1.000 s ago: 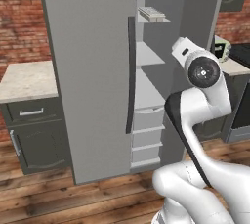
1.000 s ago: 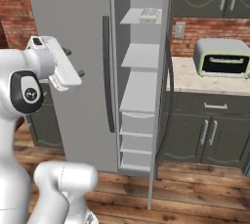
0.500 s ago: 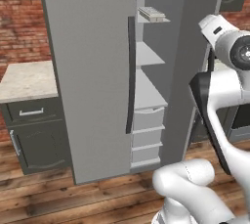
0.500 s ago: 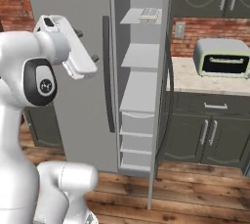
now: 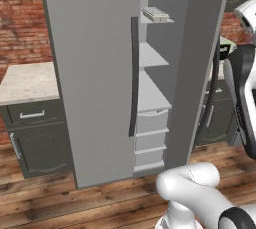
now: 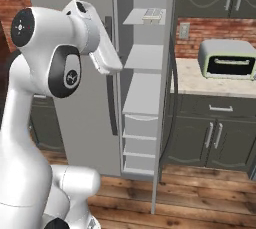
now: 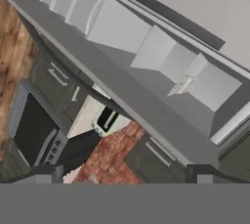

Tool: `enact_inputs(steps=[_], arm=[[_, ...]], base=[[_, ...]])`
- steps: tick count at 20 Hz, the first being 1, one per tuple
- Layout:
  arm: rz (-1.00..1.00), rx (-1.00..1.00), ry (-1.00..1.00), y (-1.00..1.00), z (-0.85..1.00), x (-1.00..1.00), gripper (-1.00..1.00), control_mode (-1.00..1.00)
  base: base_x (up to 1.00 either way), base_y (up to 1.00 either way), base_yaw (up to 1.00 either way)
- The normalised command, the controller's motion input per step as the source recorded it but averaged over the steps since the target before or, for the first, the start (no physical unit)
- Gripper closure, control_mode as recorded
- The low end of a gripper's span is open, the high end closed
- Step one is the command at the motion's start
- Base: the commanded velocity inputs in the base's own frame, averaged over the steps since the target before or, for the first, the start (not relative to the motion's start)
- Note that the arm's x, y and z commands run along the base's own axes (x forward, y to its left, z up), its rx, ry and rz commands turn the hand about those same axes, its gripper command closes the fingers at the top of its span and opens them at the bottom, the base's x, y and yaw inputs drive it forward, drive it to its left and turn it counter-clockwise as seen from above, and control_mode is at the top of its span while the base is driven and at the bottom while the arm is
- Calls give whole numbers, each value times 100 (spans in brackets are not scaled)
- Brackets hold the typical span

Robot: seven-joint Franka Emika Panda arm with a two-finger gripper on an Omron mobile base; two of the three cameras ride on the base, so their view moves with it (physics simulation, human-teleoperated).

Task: The ice cube tray has been filled with water. Take the tray and place it in the freezer to make ice. Close the freezer door after placing the tray.

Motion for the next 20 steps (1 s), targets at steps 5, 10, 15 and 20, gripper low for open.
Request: enact_inputs(steps=[5,10,15,20], arm=[[0,7,0,-41,-13,4,-100,-100],[6,6,0,-32,-55,12,-100,-100],[7,6,0,-17,-60,18,-100,-100],[5,16,1,-29,-20,28,-100,-100]], base=[[0,0,0],[0,0,0],[0,0,0],[0,0,0]])
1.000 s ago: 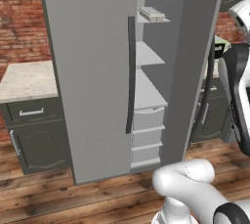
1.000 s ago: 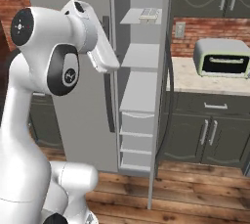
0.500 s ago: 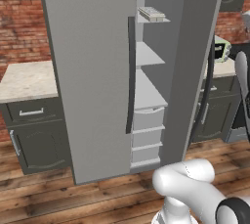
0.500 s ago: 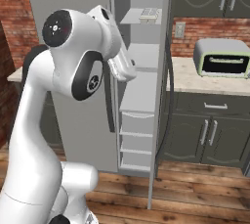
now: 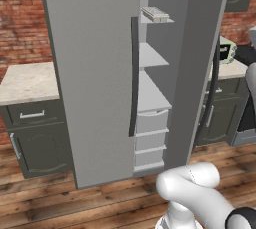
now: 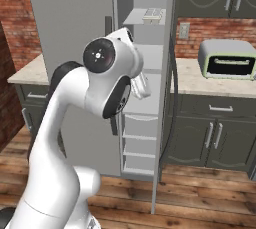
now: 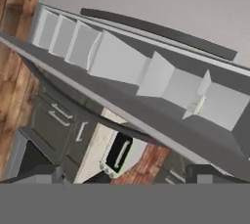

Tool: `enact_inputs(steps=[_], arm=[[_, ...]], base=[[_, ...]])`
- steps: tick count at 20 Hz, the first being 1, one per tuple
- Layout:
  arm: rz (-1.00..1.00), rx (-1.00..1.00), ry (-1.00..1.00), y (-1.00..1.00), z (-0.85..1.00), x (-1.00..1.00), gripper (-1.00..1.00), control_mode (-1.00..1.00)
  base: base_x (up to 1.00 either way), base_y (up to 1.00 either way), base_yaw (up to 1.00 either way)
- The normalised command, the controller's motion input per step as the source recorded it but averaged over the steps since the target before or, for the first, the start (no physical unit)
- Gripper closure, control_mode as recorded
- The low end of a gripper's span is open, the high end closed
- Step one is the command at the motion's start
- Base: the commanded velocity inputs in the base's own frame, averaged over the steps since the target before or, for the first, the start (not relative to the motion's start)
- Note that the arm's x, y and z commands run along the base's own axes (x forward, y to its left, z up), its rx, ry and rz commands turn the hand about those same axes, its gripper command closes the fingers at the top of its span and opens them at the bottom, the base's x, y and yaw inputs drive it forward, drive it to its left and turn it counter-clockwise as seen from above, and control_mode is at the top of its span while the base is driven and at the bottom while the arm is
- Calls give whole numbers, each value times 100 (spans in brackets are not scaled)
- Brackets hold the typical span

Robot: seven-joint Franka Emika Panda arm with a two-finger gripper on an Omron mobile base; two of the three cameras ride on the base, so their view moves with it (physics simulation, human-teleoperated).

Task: The ice cube tray has been filled with water. Take the tray and place it in the freezer to make ice. Close the freezer door after placing the tray.

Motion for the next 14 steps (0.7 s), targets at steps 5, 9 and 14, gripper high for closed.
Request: enact_inputs(steps=[5,9,14], arm=[[4,23,1,-53,-2,9,-100,-100],[4,22,3,-48,-12,13,-100,-100],[7,12,3,-14,-38,29,-100,-100]], base=[[0,0,0],[0,0,0],[0,0,0]])
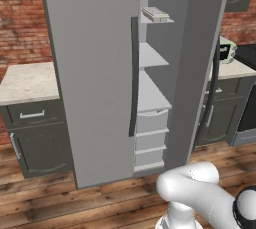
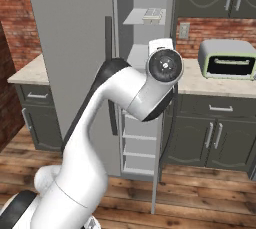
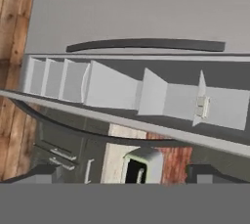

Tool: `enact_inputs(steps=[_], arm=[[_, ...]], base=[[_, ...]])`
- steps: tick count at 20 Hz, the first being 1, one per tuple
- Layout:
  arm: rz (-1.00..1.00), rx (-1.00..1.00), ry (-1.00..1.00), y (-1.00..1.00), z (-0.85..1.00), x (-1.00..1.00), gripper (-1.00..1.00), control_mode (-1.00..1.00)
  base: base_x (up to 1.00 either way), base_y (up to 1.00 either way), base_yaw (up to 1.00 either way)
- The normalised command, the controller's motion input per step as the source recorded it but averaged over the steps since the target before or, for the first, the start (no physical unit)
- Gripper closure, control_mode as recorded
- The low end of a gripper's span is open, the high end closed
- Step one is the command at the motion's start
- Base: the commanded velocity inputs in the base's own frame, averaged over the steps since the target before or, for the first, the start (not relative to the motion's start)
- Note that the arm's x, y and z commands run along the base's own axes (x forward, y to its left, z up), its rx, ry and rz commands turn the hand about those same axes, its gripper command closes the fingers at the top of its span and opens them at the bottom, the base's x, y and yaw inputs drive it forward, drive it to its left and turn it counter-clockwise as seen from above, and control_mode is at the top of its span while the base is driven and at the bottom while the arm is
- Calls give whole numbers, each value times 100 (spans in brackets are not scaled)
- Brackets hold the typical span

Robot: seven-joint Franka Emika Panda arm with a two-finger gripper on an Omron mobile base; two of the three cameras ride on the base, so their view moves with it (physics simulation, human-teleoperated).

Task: The ice cube tray has been filled with water. Take the tray and place it in the freezer to make ice. Close the freezer door after placing the tray.

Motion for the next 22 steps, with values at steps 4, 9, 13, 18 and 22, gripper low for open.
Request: enact_inputs(steps=[4,9,13,18,22], arm=[[10,8,5,0,-60,39,-100,-100],[11,5,6,-1,-53,31,-100,-100],[9,0,4,-5,-37,16,-100,-100],[6,0,0,0,-52,10,-100,-100],[2,0,-1,-1,-57,11,-100,-100]], base=[[0,0,0],[0,0,0],[0,0,0],[0,0,0],[0,0,0]])
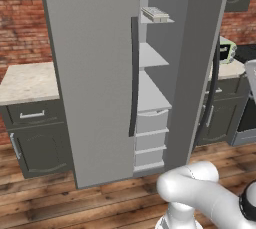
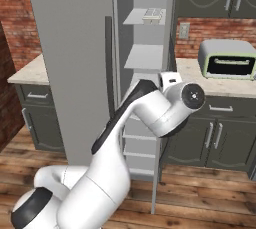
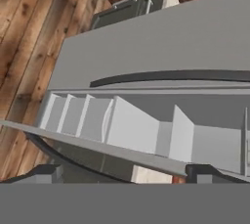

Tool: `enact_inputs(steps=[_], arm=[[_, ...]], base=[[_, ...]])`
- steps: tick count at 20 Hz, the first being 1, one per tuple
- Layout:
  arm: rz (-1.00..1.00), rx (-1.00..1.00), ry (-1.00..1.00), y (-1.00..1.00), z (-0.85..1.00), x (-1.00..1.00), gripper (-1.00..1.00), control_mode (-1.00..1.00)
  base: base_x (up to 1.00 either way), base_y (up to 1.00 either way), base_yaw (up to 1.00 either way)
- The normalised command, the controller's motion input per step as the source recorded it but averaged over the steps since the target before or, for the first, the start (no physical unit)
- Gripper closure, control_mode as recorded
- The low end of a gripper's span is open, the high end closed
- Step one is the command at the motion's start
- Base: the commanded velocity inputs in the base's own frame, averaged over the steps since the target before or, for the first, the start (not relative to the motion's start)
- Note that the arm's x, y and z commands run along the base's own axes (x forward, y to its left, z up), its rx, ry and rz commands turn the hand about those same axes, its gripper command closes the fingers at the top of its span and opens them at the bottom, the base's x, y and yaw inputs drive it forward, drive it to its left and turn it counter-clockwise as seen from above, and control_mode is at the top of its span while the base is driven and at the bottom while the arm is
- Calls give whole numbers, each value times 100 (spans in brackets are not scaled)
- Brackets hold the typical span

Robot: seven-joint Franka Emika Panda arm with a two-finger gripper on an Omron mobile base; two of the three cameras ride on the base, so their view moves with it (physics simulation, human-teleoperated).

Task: The ice cube tray has been filled with water. Take the tray and place it in the freezer to make ice. Close the freezer door after placing the tray.

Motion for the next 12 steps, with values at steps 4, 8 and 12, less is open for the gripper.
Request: enact_inputs(steps=[4,8,12], arm=[[0,6,0,-11,-41,26,-100,-100],[0,10,3,-18,-6,44,-100,-100],[0,10,0,-28,0,44,-100,-100]], base=[[0,0,0],[0,0,0],[0,0,0]])
